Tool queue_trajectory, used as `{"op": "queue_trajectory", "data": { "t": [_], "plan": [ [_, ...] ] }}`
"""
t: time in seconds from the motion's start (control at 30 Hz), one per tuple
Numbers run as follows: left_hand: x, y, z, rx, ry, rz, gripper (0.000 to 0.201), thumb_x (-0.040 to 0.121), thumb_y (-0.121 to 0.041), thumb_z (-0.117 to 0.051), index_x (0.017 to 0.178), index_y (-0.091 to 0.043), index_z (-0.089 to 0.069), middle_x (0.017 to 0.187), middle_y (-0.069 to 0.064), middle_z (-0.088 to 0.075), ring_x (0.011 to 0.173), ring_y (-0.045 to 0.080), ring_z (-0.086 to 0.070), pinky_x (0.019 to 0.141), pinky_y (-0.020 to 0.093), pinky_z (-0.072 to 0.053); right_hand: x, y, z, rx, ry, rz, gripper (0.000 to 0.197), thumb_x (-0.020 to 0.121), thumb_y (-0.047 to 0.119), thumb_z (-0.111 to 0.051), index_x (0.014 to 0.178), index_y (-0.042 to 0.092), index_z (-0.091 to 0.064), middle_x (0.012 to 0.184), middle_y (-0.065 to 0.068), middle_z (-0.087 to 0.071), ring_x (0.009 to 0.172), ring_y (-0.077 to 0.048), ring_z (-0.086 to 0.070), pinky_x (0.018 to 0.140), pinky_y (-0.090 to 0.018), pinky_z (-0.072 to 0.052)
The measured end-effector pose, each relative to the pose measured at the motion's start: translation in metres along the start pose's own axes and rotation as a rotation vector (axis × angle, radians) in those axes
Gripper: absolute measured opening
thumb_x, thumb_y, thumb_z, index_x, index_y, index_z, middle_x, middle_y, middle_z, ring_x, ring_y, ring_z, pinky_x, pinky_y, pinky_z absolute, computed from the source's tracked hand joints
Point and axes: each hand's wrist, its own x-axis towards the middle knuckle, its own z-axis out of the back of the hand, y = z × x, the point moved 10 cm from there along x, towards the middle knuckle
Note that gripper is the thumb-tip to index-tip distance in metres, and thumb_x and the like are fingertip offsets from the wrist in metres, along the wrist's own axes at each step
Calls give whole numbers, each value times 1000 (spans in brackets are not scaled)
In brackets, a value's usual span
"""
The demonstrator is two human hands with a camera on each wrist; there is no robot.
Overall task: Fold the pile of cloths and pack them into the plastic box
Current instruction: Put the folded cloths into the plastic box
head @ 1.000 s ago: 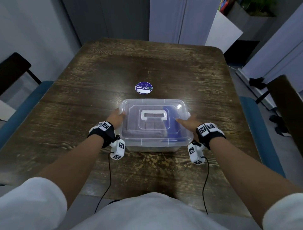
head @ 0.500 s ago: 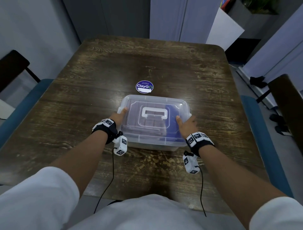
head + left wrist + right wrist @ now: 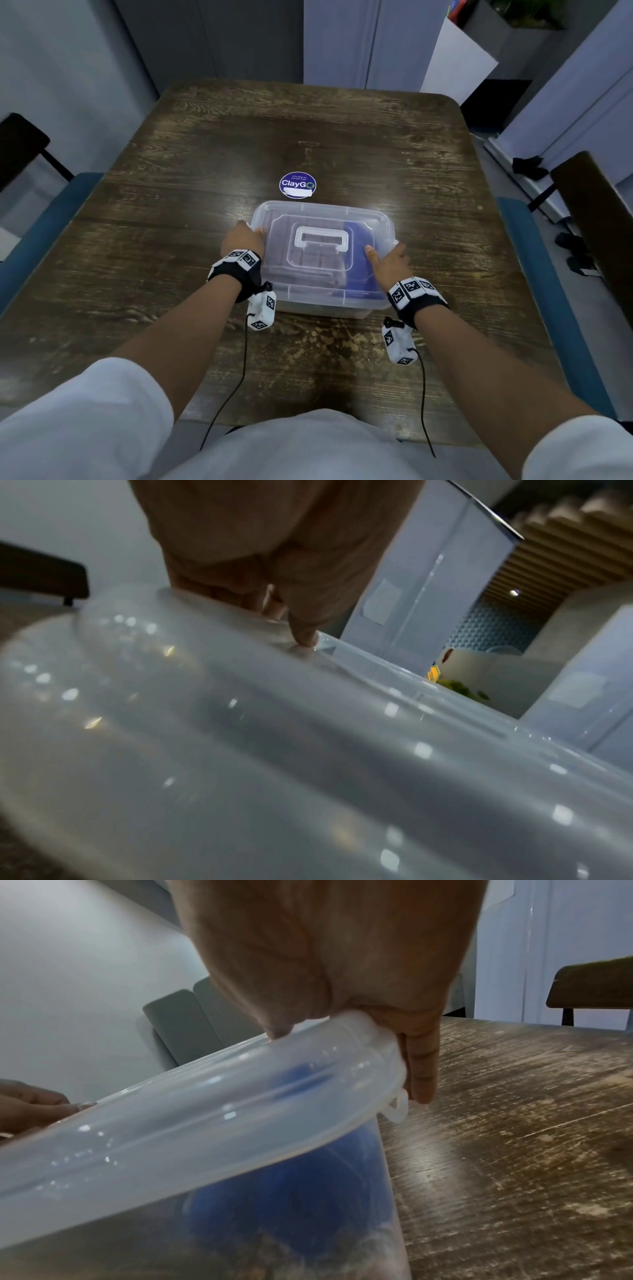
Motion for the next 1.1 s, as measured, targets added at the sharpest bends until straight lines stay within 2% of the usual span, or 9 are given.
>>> {"op": "queue_trajectory", "data": {
  "t": [0.2, 0.3, 0.37, 0.47, 0.57, 0.73, 0.8, 0.87, 1.1],
  "plan": [
    [-4, -10, -1, 97, -30, -49, 36, 102, -31, -50, 124, -3, -55, 120, 22, -63, 112, 40, -60, 87, 45, -48, -1, 1, 0, 22, 16, -21, 83, 99, 55, -50, 152, 2, -13, 153, -28, -29, 130, -47, -47, 102, -50, -41],
    [-4, -15, -14, 141, -4, -49, 44, 103, -24, -45, 141, -2, -39, 145, 24, -46, 133, 41, -45, 108, 50, -37, 1, -3, 0, 123, 52, -26, 86, 97, 55, -55, 153, 5, -12, 153, -26, -30, 132, -45, -46, 105, -50, -40],
    [-13, -33, -29, 185, 33, -147, 59, 103, -40, -41, 153, -14, -25, 162, 21, -18, 149, 42, -18, 118, 58, -14, 2, -8, 1, 271, 61, -25, 85, 94, 51, -63, 150, 8, -16, 148, -21, -41, 128, -40, -50, 105, -48, -43],
    [-37, -65, -59, 339, 167, -340, 75, 95, -70, -34, 158, -35, -11, 167, 13, 9, 152, 42, 8, 112, 72, 2, 3, -17, 0, 423, 90, -53, 90, 89, 49, -71, 150, 13, -16, 146, -15, -47, 126, -35, -53, 103, -46, -44],
    [-47, -69, -73, 468, 245, -384, 101, 81, -87, -40, 158, -38, 6, 165, 15, 20, 152, 41, 12, 107, 78, 7, 5, -24, 1, 464, 108, -113, 103, 85, 48, -76, 155, 12, -8, 153, -16, -40, 133, -36, -48, 102, -43, -42],
    [-51, -68, -71, 471, 176, -410, 107, 79, -86, -44, 159, -37, 7, 165, 16, 20, 152, 41, 11, 109, 78, 6, 17, -35, 11, 281, 126, -212, 137, 58, 73, -83, 157, 9, -11, 156, -18, -36, 135, -40, -47, 104, -53, -47],
    [-50, -68, -72, 462, 168, -408, 107, 78, -87, -43, 159, -37, 7, 165, 15, 20, 152, 41, 11, 110, 78, 6, 25, -19, 21, 94, 90, -125, 126, 57, 76, -81, 150, 4, -33, 148, -16, -48, 127, -36, -54, 96, -43, -51],
    [-49, -68, -72, 459, 164, -413, 108, 77, -88, -43, 159, -37, 7, 165, 15, 20, 152, 41, 11, 110, 78, 6, 29, -3, 22, -60, 93, -60, 97, 73, 69, -76, 137, 1, -49, 137, -15, -56, 119, -34, -58, 85, -37, -50],
    [-52, -71, -71, 491, 156, -406, 108, 78, -86, -45, 159, -35, 5, 165, 17, 18, 152, 44, 7, 108, 79, 3, 30, 23, 5, -343, 70, -17, 52, 98, 46, -59, 112, -4, -61, 126, -20, -62, 114, -33, -62, 85, -35, -49]
  ]
}}
